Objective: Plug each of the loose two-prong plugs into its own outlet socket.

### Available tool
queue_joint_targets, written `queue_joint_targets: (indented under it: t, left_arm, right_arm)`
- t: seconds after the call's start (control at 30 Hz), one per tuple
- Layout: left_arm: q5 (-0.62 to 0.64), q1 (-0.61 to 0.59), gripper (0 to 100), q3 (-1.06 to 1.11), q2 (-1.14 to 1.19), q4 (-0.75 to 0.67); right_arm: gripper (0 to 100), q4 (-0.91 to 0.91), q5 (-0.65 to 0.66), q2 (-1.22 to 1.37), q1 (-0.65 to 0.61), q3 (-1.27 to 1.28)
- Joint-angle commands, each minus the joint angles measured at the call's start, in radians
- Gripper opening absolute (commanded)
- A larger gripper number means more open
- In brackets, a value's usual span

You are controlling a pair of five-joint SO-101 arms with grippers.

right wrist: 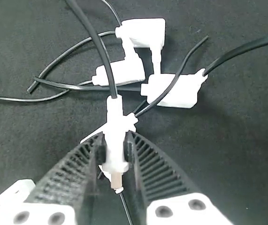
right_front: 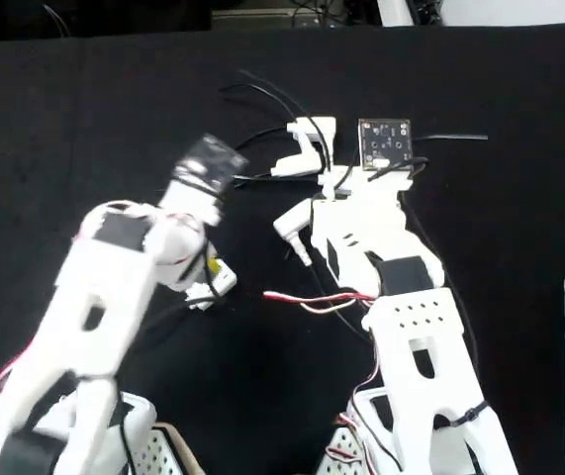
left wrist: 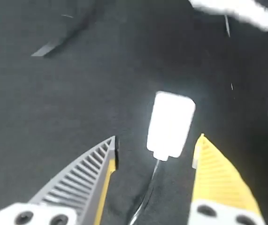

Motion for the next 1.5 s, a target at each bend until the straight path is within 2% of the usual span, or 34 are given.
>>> queue_joint_targets:
  t: [0.0, 0.33, 0.53, 0.63, 0.83, 1.2, 1.3, 1.47]
  left_arm:
    - [0.127, -0.096, 27, 0.019, -0.256, 0.017]
    - [0.319, -0.193, 27, 0.285, -0.608, -0.025]
    - [0.388, -0.232, 27, 0.479, -0.756, -0.183]
    - [0.390, -0.280, 27, 0.558, -0.802, -0.261]
    - [0.437, -0.286, 27, 0.651, -0.845, -0.374]
    - [0.433, -0.166, 27, 0.657, -0.848, -0.381]
    - [0.431, -0.179, 27, 0.659, -0.848, -0.379]
    - [0.431, -0.265, 27, 0.653, -0.848, -0.333]
  right_arm:
    - [1.5, -0.009, -0.002, -0.028, -0.051, -0.008]
    - [1.4, 0.018, 0.054, -0.028, -0.229, -0.008]
    - [1.4, 0.117, 0.068, -0.030, -0.371, -0.036]
    - [1.4, 0.123, 0.101, -0.030, -0.419, -0.030]
    - [1.4, 0.123, 0.104, -0.030, -0.499, -0.033]
    - [1.4, 0.121, 0.104, -0.030, -0.626, -0.030]
    - [1.4, 0.118, 0.104, -0.030, -0.628, -0.031]
    - [1.3, 0.117, 0.097, -0.071, -0.621, -0.038]
